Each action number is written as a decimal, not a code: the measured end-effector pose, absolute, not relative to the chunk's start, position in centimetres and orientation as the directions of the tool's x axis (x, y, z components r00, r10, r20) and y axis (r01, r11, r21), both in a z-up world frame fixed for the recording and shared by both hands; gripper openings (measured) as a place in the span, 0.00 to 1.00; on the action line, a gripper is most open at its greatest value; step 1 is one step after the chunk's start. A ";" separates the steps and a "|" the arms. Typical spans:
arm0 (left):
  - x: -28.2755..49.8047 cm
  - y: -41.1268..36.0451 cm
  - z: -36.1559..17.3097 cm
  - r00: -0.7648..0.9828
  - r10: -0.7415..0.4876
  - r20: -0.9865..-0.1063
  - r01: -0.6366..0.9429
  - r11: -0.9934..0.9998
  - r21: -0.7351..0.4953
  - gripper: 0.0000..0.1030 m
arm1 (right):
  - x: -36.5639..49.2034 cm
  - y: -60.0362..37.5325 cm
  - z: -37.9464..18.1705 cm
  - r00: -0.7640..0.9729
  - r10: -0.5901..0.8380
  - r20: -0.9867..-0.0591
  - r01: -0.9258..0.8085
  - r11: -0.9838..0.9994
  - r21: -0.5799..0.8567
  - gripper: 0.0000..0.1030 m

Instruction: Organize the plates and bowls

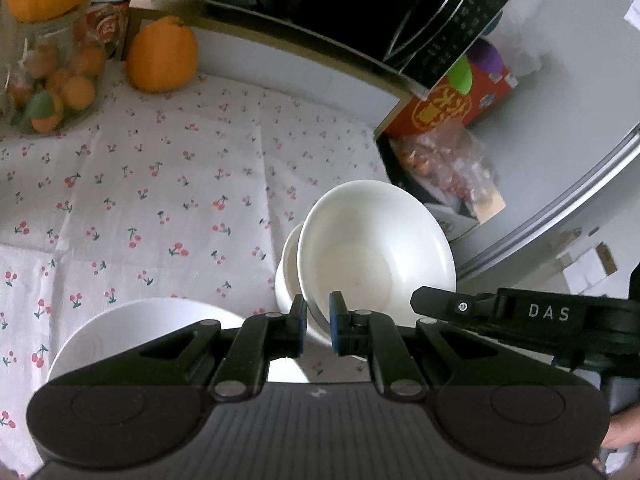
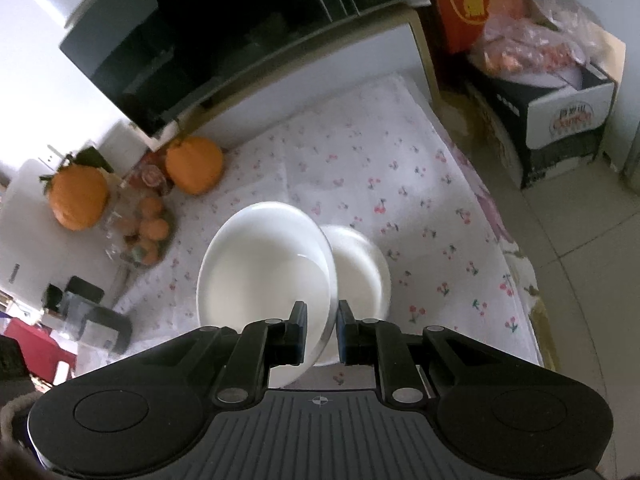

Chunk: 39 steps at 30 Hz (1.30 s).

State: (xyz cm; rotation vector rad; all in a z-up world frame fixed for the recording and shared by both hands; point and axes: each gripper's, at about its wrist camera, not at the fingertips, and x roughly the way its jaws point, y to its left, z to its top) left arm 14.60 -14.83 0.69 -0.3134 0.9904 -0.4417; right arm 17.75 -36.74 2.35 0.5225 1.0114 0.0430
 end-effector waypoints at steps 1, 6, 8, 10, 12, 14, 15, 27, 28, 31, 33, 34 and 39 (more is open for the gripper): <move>14.6 -15.0 0.5 0.471 -0.486 -0.736 0.219 0.873 -0.436 0.10 | 17.8 -36.7 2.1 0.533 0.267 -0.803 0.207 0.879 0.429 0.15; 14.6 -15.8 -0.2 0.474 -0.454 -0.754 0.237 0.891 -0.388 0.11 | 18.1 -36.6 1.1 0.509 0.246 -0.825 0.222 0.888 0.402 0.15; 14.6 -16.1 -0.3 0.474 -0.448 -0.758 0.242 0.894 -0.378 0.12 | 18.2 -36.6 0.8 0.503 0.239 -0.830 0.226 0.891 0.394 0.15; 14.7 -16.2 -0.4 0.475 -0.442 -0.761 0.246 0.897 -0.368 0.12 | 18.3 -36.6 0.6 0.500 0.236 -0.833 0.229 0.892 0.390 0.15; 14.8 -16.4 -0.5 0.474 -0.438 -0.763 0.247 0.899 -0.363 0.12 | 18.4 -36.7 0.5 0.497 0.237 -0.835 0.230 0.892 0.390 0.15; 14.9 -16.5 -0.7 0.472 -0.436 -0.766 0.245 0.900 -0.362 0.12 | 18.6 -36.7 0.3 0.494 0.235 -0.837 0.230 0.893 0.387 0.15; 15.0 -16.5 -0.8 0.471 -0.435 -0.768 0.243 0.900 -0.361 0.12 | 18.6 -36.7 0.2 0.492 0.234 -0.839 0.231 0.893 0.385 0.16; 15.1 -17.0 -1.0 0.472 -0.436 -0.766 0.256 0.899 -0.354 0.16 | 19.0 -36.8 -0.2 0.485 0.222 -0.846 0.239 0.897 0.372 0.18; 15.1 -17.1 -1.1 0.472 -0.435 -0.766 0.257 0.900 -0.353 0.16 | 19.0 -36.8 -0.3 0.484 0.220 -0.847 0.240 0.897 0.371 0.18; 15.2 -17.1 -1.1 0.474 -0.438 -0.764 0.269 0.898 -0.348 0.19 | 19.0 -37.2 -0.3 0.483 0.222 -0.847 0.246 0.894 0.375 0.18; 15.2 -17.1 -1.0 0.473 -0.443 -0.762 0.277 0.895 -0.348 0.22 | 18.9 -37.3 -0.2 0.486 0.220 -0.846 0.247 0.894 0.375 0.18; 15.2 -17.2 -1.0 0.474 -0.445 -0.759 0.283 0.894 -0.348 0.23 | 18.9 -37.4 -0.2 0.488 0.220 -0.845 0.248 0.893 0.376 0.18; 15.1 -17.3 -0.9 0.478 -0.446 -0.757 0.308 0.892 -0.331 0.29 | 18.7 -37.6 -0.1 0.490 0.220 -0.843 0.250 0.891 0.378 0.24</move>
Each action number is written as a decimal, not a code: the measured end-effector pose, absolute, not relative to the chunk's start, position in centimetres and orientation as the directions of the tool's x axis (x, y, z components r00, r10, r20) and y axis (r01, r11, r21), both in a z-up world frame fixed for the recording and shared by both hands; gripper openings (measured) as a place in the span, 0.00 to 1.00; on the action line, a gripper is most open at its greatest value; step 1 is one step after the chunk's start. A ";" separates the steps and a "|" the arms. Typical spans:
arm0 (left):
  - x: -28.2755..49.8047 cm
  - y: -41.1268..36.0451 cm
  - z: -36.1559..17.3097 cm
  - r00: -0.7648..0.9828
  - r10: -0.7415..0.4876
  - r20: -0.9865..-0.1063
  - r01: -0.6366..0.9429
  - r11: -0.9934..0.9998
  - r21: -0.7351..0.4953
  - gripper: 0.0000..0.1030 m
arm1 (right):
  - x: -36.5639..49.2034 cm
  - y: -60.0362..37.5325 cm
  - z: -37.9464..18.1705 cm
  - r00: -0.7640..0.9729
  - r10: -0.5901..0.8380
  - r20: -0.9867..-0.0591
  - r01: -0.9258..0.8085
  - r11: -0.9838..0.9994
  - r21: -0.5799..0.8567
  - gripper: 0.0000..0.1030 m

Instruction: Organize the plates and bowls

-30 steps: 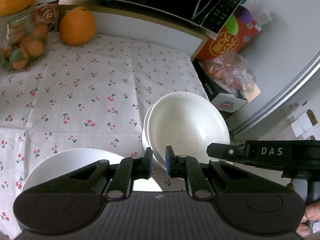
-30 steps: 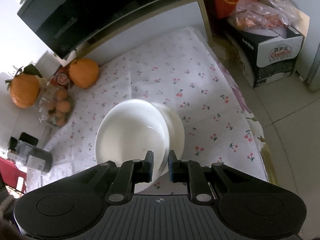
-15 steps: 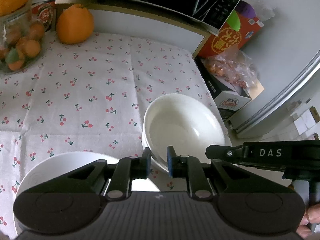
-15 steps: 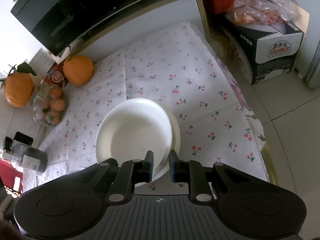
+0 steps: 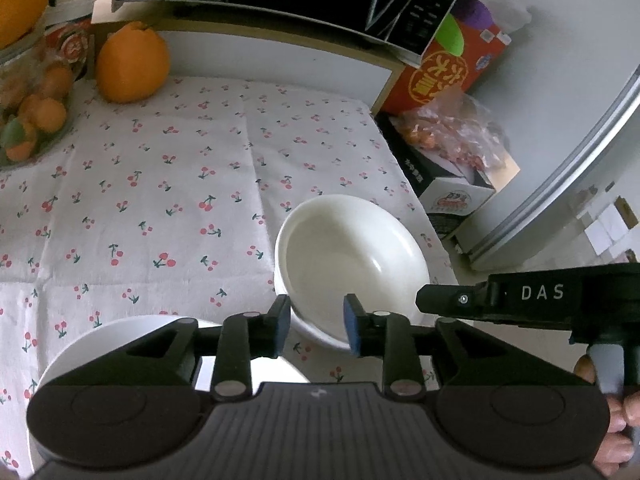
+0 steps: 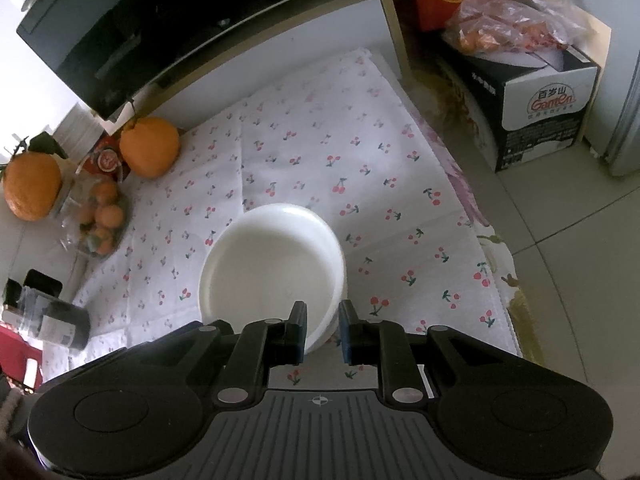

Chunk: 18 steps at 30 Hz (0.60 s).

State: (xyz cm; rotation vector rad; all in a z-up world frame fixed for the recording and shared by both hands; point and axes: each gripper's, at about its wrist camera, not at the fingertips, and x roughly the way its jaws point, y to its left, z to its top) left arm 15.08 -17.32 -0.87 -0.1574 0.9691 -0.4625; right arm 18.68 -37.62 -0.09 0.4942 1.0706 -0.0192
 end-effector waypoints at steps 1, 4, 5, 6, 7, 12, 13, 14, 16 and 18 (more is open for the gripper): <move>15.0 -17.3 -0.8 0.479 -0.449 -0.755 0.314 0.890 -0.330 0.31 | 18.6 -37.7 -0.1 0.489 0.220 -0.844 0.251 0.891 0.377 0.24; 14.8 -17.4 -0.7 0.483 -0.450 -0.751 0.330 0.888 -0.321 0.44 | 18.6 -37.8 0.0 0.488 0.217 -0.846 0.253 0.892 0.374 0.27; 14.8 -17.4 -0.6 0.485 -0.451 -0.749 0.335 0.887 -0.317 0.49 | 18.6 -37.8 0.0 0.489 0.216 -0.845 0.254 0.892 0.374 0.31; 14.8 -17.5 -0.5 0.487 -0.451 -0.748 0.340 0.886 -0.314 0.55 | 18.5 -37.9 0.1 0.492 0.214 -0.844 0.256 0.891 0.375 0.38; 14.8 -17.4 -0.4 0.490 -0.453 -0.745 0.347 0.885 -0.310 0.59 | 18.4 -38.0 0.2 0.500 0.215 -0.839 0.255 0.889 0.379 0.44; 14.4 -17.3 0.1 0.511 -0.457 -0.728 0.381 0.880 -0.284 0.87 | 18.1 -38.3 0.9 0.544 0.208 -0.813 0.221 0.899 0.378 0.82; 14.3 -17.3 0.2 0.519 -0.459 -0.721 0.400 0.876 -0.269 0.89 | 18.0 -38.3 1.0 0.549 0.204 -0.810 0.214 0.903 0.372 0.83; 14.0 -17.3 0.3 0.525 -0.461 -0.715 0.417 0.872 -0.255 0.93 | 18.0 -38.3 0.9 0.553 0.200 -0.809 0.210 0.906 0.368 0.85; 13.6 -17.6 0.5 0.535 -0.468 -0.703 0.463 0.859 -0.220 0.96 | 17.8 -38.4 0.8 0.568 0.188 -0.801 0.203 0.911 0.358 0.86; 13.1 -17.8 0.4 0.538 -0.481 -0.692 0.511 0.839 -0.186 0.99 | 17.6 -38.5 0.6 0.584 0.177 -0.793 0.197 0.916 0.349 0.87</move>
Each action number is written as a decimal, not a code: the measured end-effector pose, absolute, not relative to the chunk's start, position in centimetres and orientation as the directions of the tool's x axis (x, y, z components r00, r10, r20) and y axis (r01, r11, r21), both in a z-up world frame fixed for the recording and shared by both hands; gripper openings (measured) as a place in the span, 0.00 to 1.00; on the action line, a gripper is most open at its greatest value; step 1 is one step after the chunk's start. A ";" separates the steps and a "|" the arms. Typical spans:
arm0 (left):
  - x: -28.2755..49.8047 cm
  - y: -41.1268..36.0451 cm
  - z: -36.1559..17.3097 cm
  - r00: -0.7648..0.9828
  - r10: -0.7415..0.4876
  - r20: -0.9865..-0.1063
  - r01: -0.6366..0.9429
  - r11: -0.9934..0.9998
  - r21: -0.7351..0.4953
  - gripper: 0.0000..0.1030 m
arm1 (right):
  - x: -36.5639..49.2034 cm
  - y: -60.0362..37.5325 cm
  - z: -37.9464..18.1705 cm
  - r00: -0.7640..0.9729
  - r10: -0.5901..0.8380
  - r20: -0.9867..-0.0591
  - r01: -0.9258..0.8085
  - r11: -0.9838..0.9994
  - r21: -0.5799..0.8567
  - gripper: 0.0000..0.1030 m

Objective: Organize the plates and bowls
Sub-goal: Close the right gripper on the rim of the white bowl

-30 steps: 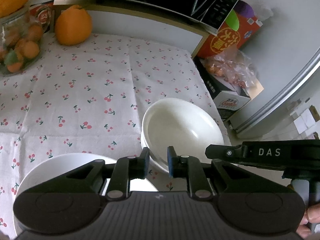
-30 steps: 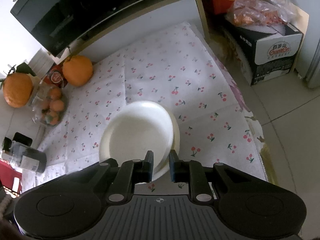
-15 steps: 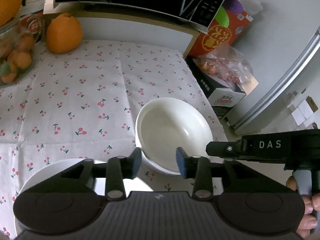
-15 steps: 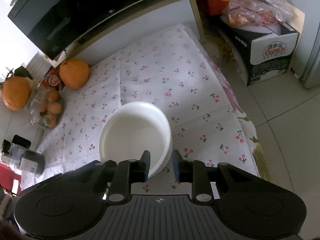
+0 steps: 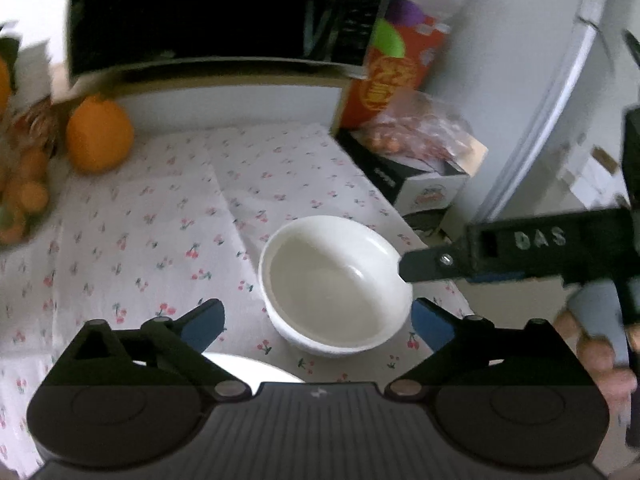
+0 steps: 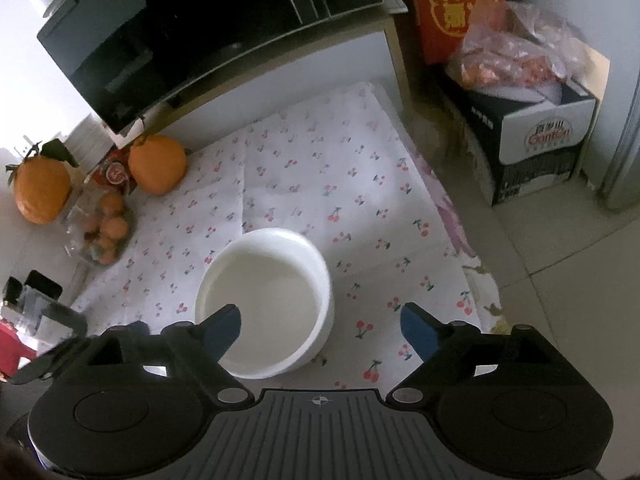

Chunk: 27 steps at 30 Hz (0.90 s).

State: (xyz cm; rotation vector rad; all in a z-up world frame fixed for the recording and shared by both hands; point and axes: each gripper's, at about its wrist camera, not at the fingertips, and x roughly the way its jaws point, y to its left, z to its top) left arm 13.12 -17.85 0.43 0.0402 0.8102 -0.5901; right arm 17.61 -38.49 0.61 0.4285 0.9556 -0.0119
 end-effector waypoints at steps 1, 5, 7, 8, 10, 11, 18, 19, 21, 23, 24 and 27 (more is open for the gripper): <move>12.9 -18.0 0.4 0.540 -0.486 -0.688 0.529 0.831 -0.171 0.99 | 17.5 -38.5 0.5 0.593 0.173 -0.787 0.191 0.919 0.346 0.87; 12.4 -18.6 0.0 0.539 -0.493 -0.683 0.589 0.800 -0.113 0.99 | 17.3 -38.2 0.1 0.626 0.158 -0.763 0.161 0.932 0.325 0.87; 12.3 -19.0 -0.4 0.531 -0.497 -0.687 0.614 0.784 -0.093 0.99 | 17.3 -38.0 -0.1 0.641 0.156 -0.752 0.148 0.936 0.320 0.87; 12.3 -19.1 -0.6 0.527 -0.495 -0.691 0.621 0.779 -0.084 0.99 | 17.3 -38.0 -0.2 0.646 0.159 -0.747 0.145 0.935 0.324 0.87; 12.3 -19.5 -1.0 0.523 -0.480 -0.704 0.632 0.773 -0.057 0.99 | 17.5 -38.0 -0.5 0.651 0.171 -0.740 0.146 0.928 0.343 0.87; 12.4 -19.7 -1.3 0.521 -0.472 -0.711 0.636 0.770 -0.045 0.99 | 17.5 -38.1 -0.7 0.652 0.177 -0.737 0.148 0.924 0.353 0.87; 13.2 -20.7 -2.4 0.480 -0.455 -0.750 0.656 0.754 -0.037 0.99 | 18.5 -38.3 -1.7 0.645 0.207 -0.736 0.167 0.901 0.400 0.87; 13.3 -20.8 -2.6 0.475 -0.453 -0.755 0.658 0.752 -0.037 0.99 | 18.7 -38.3 -1.9 0.641 0.210 -0.738 0.171 0.899 0.404 0.87; 13.6 -20.9 -2.9 0.465 -0.447 -0.764 0.661 0.749 -0.036 0.98 | 19.1 -38.2 -2.3 0.634 0.215 -0.743 0.178 0.895 0.410 0.87; 13.8 -21.1 -3.1 0.457 -0.444 -0.771 0.665 0.746 -0.035 0.97 | 19.4 -38.2 -2.6 0.627 0.219 -0.748 0.182 0.892 0.414 0.87; 13.9 -21.2 -3.2 0.453 -0.444 -0.773 0.667 0.744 -0.036 0.96 | 19.6 -38.1 -2.8 0.624 0.221 -0.750 0.184 0.891 0.415 0.87; 14.1 -21.4 -3.2 0.442 -0.452 -0.774 0.675 0.737 -0.045 0.94 | 20.2 -38.0 -3.2 0.616 0.229 -0.754 0.188 0.887 0.422 0.86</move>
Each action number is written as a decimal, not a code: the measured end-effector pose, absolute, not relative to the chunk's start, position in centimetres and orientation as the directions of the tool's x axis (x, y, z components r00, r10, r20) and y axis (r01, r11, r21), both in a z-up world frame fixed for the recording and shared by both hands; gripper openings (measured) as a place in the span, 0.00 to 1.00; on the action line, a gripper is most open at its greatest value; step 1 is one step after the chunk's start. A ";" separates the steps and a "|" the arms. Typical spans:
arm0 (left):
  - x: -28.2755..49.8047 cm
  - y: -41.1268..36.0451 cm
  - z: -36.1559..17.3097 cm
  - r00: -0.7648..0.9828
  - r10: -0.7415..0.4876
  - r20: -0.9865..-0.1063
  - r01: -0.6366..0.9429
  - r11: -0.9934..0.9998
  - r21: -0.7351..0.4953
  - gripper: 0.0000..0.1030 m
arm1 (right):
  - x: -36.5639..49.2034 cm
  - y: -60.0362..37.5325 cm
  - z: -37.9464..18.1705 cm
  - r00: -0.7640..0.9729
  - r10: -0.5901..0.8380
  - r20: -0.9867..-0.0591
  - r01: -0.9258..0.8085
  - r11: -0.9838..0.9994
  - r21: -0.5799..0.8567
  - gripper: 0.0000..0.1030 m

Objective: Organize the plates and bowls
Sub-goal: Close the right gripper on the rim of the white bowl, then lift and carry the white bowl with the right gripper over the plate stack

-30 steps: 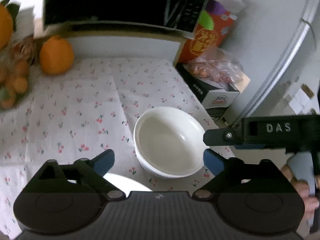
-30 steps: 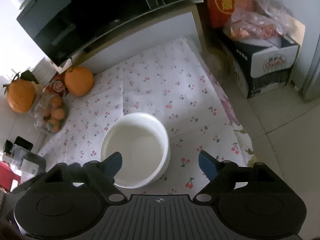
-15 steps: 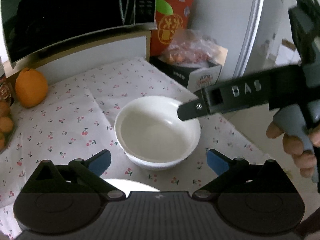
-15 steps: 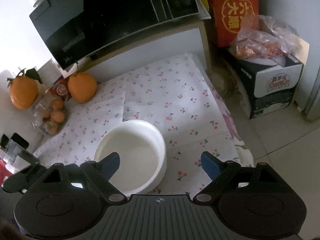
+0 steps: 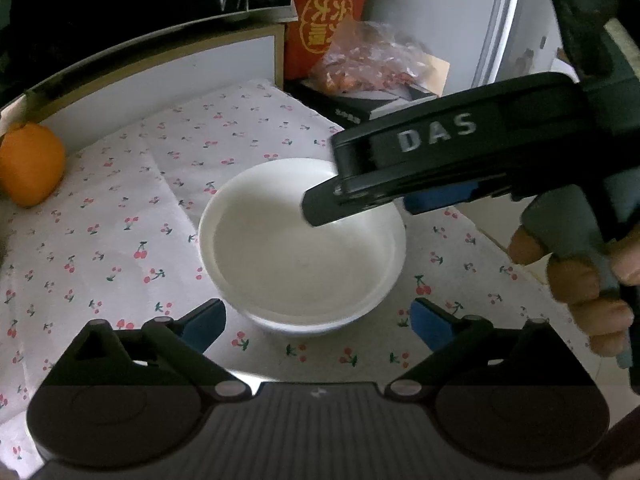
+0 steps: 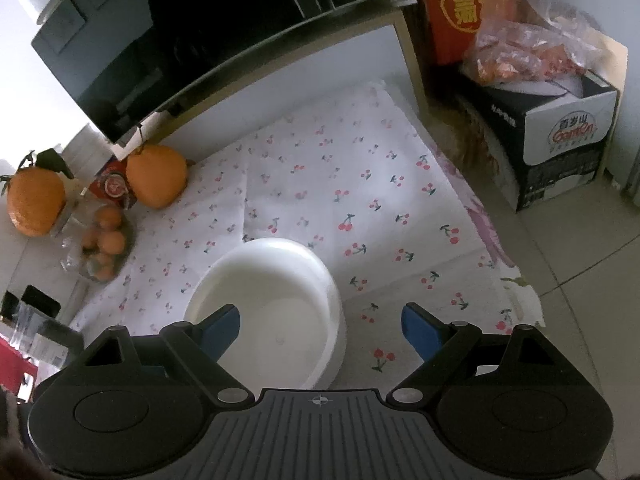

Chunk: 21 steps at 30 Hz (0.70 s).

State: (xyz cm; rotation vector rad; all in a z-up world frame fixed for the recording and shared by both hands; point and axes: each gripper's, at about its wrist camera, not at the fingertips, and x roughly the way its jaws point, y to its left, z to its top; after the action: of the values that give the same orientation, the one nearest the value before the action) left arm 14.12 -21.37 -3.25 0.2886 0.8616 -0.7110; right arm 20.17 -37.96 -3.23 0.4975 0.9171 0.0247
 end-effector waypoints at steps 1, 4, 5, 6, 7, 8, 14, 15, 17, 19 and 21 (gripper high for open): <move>14.2 -21.5 -3.3 0.440 -0.453 -0.775 0.675 0.736 -0.046 0.94 | 20.4 -37.9 -3.4 0.612 0.233 -0.756 0.189 0.885 0.426 0.86; 14.4 -21.6 -3.5 0.441 -0.447 -0.778 0.668 0.742 -0.047 0.93 | 20.8 -37.7 -3.8 0.603 0.240 -0.761 0.192 0.882 0.431 0.84; 14.5 -21.6 -3.5 0.440 -0.446 -0.779 0.665 0.745 -0.051 0.92 | 20.9 -37.6 -3.9 0.600 0.242 -0.762 0.191 0.882 0.431 0.83; 14.7 -21.6 -3.6 0.440 -0.445 -0.780 0.662 0.748 -0.054 0.91 | 21.0 -37.5 -3.9 0.598 0.245 -0.763 0.189 0.882 0.431 0.80; 14.8 -21.5 -3.6 0.440 -0.444 -0.781 0.658 0.751 -0.056 0.90 | 21.1 -37.4 -4.0 0.595 0.249 -0.764 0.185 0.882 0.432 0.78; 14.9 -21.5 -3.6 0.439 -0.443 -0.782 0.656 0.753 -0.058 0.89 | 21.2 -37.3 -4.1 0.592 0.253 -0.765 0.182 0.883 0.433 0.73; 15.3 -21.2 -3.7 0.435 -0.446 -0.782 0.644 0.761 -0.075 0.84 | 21.4 -36.7 -4.3 0.574 0.260 -0.776 0.159 0.895 0.418 0.49; 15.3 -21.2 -3.7 0.437 -0.446 -0.781 0.643 0.762 -0.076 0.84 | 21.4 -36.6 -4.2 0.574 0.254 -0.778 0.156 0.899 0.409 0.47; 15.2 -21.1 -3.6 0.439 -0.444 -0.781 0.640 0.765 -0.076 0.84 | 21.4 -36.7 -4.2 0.572 0.251 -0.781 0.156 0.901 0.404 0.44; 15.1 -21.0 -3.6 0.440 -0.447 -0.779 0.639 0.766 -0.078 0.84 | 21.3 -36.9 -4.1 0.572 0.256 -0.779 0.161 0.897 0.413 0.42; 15.1 -21.0 -3.4 0.441 -0.452 -0.775 0.638 0.766 -0.084 0.84 | 21.2 -37.0 -3.9 0.573 0.258 -0.778 0.163 0.894 0.417 0.41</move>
State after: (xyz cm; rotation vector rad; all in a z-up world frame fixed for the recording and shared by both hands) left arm 15.07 -20.95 -3.42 0.2344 0.8834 -0.6842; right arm 21.24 -37.03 -3.89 0.4794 0.9692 0.0586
